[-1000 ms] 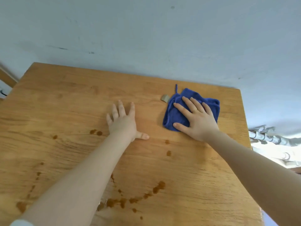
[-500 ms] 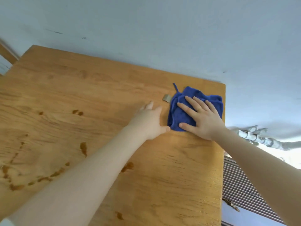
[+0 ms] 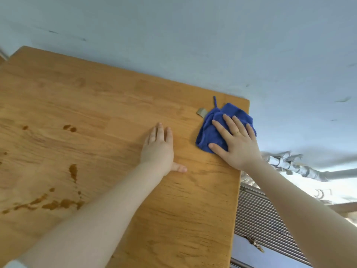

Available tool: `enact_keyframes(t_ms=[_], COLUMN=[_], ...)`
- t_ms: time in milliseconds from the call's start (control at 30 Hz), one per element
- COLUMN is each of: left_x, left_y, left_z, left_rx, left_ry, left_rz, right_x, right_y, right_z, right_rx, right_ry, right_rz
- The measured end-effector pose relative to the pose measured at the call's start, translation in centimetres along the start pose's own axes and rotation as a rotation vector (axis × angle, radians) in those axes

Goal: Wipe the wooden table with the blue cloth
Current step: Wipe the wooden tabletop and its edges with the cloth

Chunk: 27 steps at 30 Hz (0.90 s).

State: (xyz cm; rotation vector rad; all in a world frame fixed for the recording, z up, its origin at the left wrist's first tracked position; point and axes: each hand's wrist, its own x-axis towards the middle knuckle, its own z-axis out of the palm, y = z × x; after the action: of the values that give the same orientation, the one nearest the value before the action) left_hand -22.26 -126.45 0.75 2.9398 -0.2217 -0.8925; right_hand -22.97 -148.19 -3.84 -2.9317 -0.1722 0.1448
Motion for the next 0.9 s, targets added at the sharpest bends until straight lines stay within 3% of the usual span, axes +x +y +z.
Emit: enact_keyframes(t_ms=[267,500,600,767,900], left_x=[0.1,0.0,-0.1,-0.2,-0.6], left_y=[-0.1,0.1,0.2,-0.2,-0.2], left_z=[0.1,0.1,0.0,0.4,0.2], left_rx=[0.034,0.053,0.061,0.038,0.061], left_ry=[-0.036,0.013,0.020,-0.011,0.005], left_rz=[-0.020,-0.034,-0.050,-0.046,-0.046], right_x=[6.5,-6.4,-7.6,-1.4,-2.9], right_y=[3.0,-2.3,-2.3,-0.6,-1.6], right_z=[-0.3,1.3,1.7,0.7,0.5], right_rx=[-0.011,-0.021,-0.011,0.022,-0.045], right_ry=[-0.027,0.015,-0.013,-0.046,-0.056], right_rz=[0.145,-0.108,-0.205,0.036,0.010])
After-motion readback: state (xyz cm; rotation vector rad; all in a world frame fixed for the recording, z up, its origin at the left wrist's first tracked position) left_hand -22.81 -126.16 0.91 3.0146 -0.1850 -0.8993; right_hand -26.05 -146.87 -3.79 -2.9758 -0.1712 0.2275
